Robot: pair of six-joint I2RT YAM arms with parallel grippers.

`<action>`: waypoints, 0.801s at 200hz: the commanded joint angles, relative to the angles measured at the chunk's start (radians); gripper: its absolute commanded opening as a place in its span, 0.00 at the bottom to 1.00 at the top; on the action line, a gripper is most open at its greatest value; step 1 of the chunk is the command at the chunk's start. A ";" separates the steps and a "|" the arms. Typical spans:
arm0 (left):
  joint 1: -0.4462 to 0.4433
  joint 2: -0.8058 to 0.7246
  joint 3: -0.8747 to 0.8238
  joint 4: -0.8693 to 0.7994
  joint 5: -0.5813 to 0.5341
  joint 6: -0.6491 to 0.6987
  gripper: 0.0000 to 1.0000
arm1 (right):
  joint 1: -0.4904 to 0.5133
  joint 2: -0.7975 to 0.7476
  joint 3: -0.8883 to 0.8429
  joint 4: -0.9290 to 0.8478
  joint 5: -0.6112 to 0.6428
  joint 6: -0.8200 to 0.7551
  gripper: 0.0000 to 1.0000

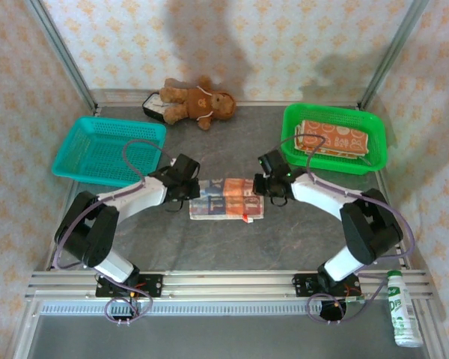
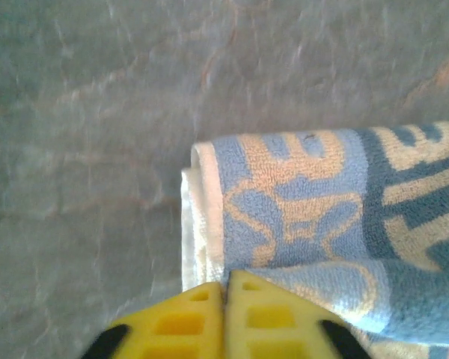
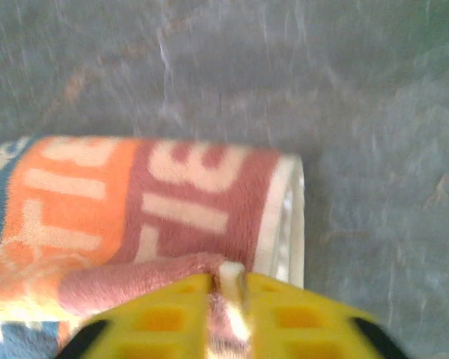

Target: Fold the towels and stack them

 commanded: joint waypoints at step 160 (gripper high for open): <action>-0.009 0.055 0.074 -0.053 -0.074 -0.117 0.45 | 0.015 0.064 0.044 -0.035 0.046 0.124 0.35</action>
